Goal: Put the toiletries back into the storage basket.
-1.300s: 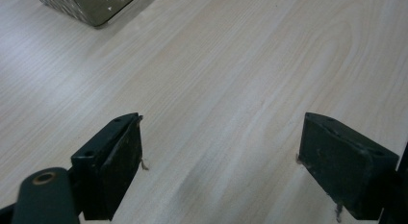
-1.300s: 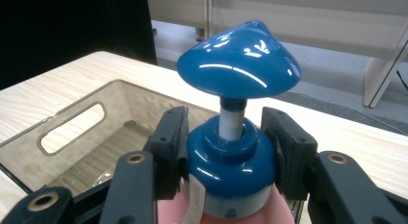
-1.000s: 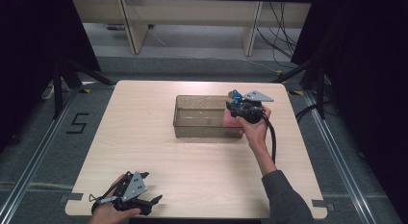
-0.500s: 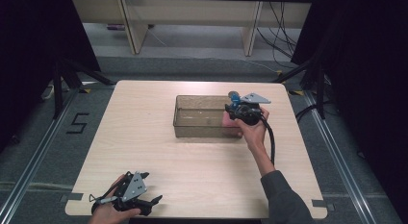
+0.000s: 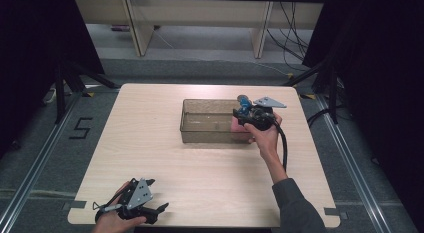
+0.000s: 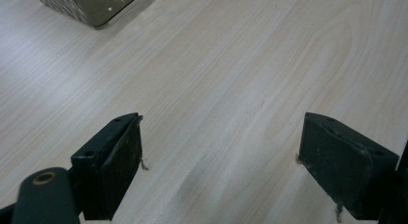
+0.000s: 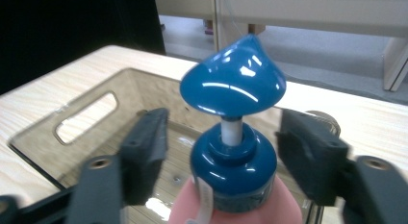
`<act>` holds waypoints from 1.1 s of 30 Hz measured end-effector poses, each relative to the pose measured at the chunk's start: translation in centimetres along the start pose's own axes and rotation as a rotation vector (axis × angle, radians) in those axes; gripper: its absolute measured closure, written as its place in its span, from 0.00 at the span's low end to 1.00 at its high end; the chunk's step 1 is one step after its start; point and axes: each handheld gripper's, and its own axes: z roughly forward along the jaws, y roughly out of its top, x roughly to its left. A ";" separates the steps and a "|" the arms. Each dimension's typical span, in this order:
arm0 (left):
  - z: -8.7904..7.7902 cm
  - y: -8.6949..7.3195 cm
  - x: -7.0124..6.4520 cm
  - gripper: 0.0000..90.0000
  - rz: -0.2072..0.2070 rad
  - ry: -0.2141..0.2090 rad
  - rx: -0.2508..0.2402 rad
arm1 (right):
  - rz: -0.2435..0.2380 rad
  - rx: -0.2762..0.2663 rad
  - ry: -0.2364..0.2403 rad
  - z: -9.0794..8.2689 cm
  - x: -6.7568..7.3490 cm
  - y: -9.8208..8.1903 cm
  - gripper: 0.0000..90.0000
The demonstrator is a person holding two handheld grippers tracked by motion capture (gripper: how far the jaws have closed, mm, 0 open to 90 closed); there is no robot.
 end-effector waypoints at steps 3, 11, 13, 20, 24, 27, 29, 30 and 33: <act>0.0 0.0 0.1 0.17 0.012 0.014 0.005 | 0.002 -0.005 0.003 -0.3 0.1 0.1 0.30; -0.1 0.0 0.0 0.17 -0.003 0.004 -0.004 | 0.011 0.001 -0.013 -0.9 0.0 0.0 0.26; 0.0 0.0 0.1 0.17 0.000 0.003 -0.002 | 0.036 -0.003 -0.012 -1.2 0.1 0.1 0.25; 0.0 0.0 0.0 0.16 -0.002 0.000 0.009 | 0.024 -0.009 -0.020 -2.3 0.3 0.3 0.24; 0.0 0.0 0.1 0.17 0.005 0.007 0.005 | 0.016 -0.017 -0.018 -2.9 0.4 0.3 0.23; 0.0 0.0 0.0 0.17 -0.002 0.001 -0.002 | 0.010 -0.014 -0.021 -3.3 0.5 0.3 0.23; 0.0 0.0 0.0 0.17 0.002 0.006 0.003 | 0.007 -0.019 -0.019 -3.4 0.6 0.2 0.23; 0.0 0.0 0.0 0.17 -0.003 0.003 -0.004 | 0.012 -0.015 -0.030 -3.6 0.7 0.2 0.23; 0.0 0.0 0.0 0.17 -0.002 0.004 -0.003 | 0.020 -0.018 -0.019 -3.7 0.8 0.1 0.23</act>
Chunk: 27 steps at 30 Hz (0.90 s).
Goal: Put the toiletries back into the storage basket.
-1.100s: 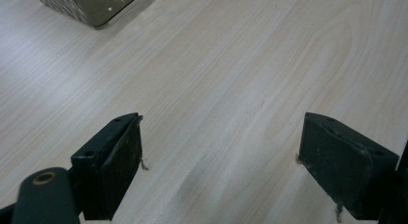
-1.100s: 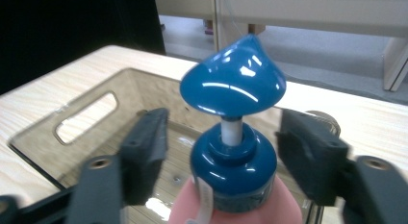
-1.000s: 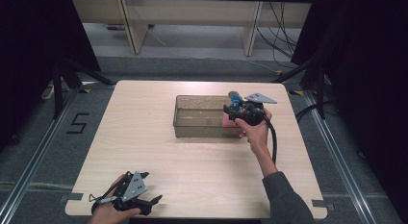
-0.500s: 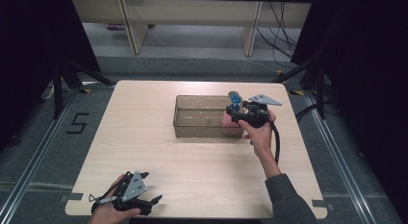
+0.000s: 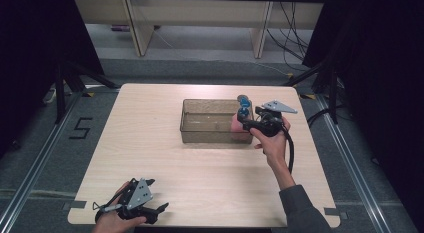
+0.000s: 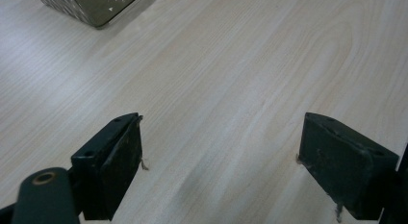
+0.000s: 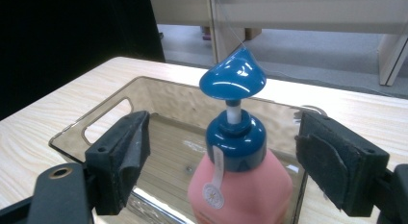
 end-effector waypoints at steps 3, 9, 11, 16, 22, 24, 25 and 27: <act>0.0 0.0 0.0 0.17 0.001 0.005 0.000 | 0.002 0.001 0.005 -0.3 0.3 0.0 0.23; 0.0 0.0 0.0 0.17 0.000 0.001 0.000 | 0.010 0.023 0.002 -0.7 0.7 0.0 0.23; 0.0 0.0 0.0 0.17 -0.002 -0.002 0.001 | -0.018 0.002 -0.006 -0.7 0.6 -0.1 0.23; -0.1 0.0 0.1 0.16 -0.003 -0.005 0.000 | 0.020 0.011 -0.001 -1.1 1.0 0.0 0.23; -0.1 0.0 0.0 0.16 -0.002 -0.004 0.000 | 0.001 0.017 -0.009 -1.4 1.1 -0.1 0.23; -0.1 0.0 0.1 0.16 -0.003 -0.006 0.000 | 0.013 0.006 0.014 -1.5 1.2 -0.2 0.23; -0.1 0.0 0.1 0.16 -0.003 -0.004 -0.001 | 0.004 0.008 0.009 -1.6 1.2 -0.2 0.23; 0.0 0.0 0.1 0.16 -0.007 -0.004 -0.005 | -0.012 -0.001 0.016 -1.6 1.2 -0.2 0.23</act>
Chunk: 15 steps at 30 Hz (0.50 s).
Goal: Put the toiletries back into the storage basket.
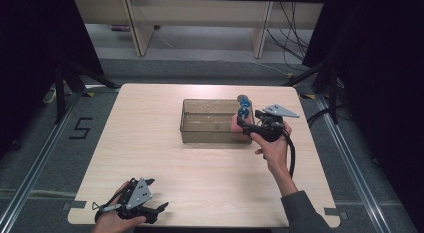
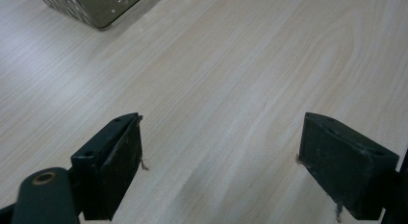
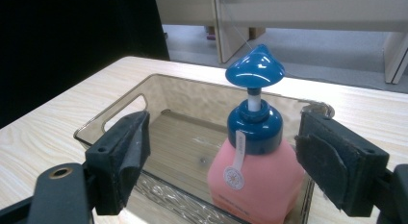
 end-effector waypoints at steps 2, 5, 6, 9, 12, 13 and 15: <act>0.0 0.0 0.0 0.16 0.003 -0.004 0.005 | 0.018 -0.001 0.001 -0.2 0.2 -0.1 0.23; 0.0 0.0 0.1 0.16 0.006 0.002 0.004 | 0.037 0.002 0.002 -0.3 0.5 -0.2 0.23; -0.1 0.0 0.0 0.16 0.007 -0.005 0.005 | 0.020 0.004 0.007 -0.3 0.4 -0.2 0.23; 0.0 0.0 0.1 0.16 0.000 0.009 -0.006 | 0.030 0.007 0.006 -0.5 0.6 -0.3 0.24; 0.0 0.0 0.0 0.16 0.004 0.000 0.003 | 0.007 -0.003 0.004 -0.6 0.6 -0.4 0.24; 0.0 0.0 0.0 0.16 0.003 -0.008 0.004 | 0.001 -0.003 0.003 -0.7 0.6 -0.4 0.24; 0.0 0.0 0.1 0.16 0.005 0.017 -0.003 | 0.024 0.011 0.018 -0.9 0.8 -0.5 0.24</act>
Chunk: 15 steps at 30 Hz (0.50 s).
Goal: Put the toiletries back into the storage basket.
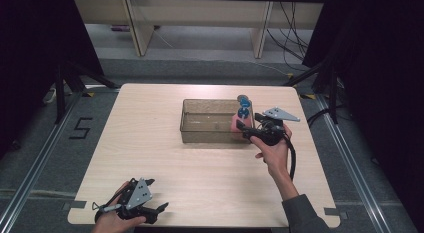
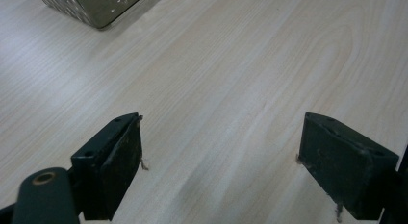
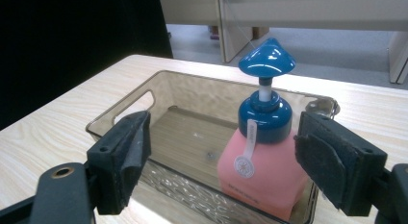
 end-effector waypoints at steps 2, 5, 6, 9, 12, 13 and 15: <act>-0.1 0.0 0.0 0.16 -0.004 -0.018 0.005 | -0.002 -0.010 0.006 0.0 0.0 -0.1 0.23; 0.0 0.0 0.0 0.16 0.000 -0.003 0.000 | -0.026 -0.014 -0.012 -0.3 -0.1 -0.2 0.23; 0.0 0.0 0.0 0.16 0.000 0.001 -0.001 | 0.001 -0.003 0.008 -0.3 0.1 -0.2 0.23; -0.1 0.0 0.0 0.17 0.000 -0.012 0.002 | -0.009 -0.012 0.015 -0.3 0.2 -0.4 0.23; 0.0 0.0 0.0 0.16 -0.004 0.000 -0.008 | -0.001 -0.003 0.021 -0.5 0.4 -0.5 0.23; -0.1 0.0 0.0 0.16 -0.002 -0.004 -0.001 | -0.012 0.002 0.013 -0.6 0.4 -0.4 0.23; -0.1 0.0 -0.1 0.16 -0.007 -0.006 -0.006 | 0.007 0.001 0.027 -0.6 0.5 -0.5 0.23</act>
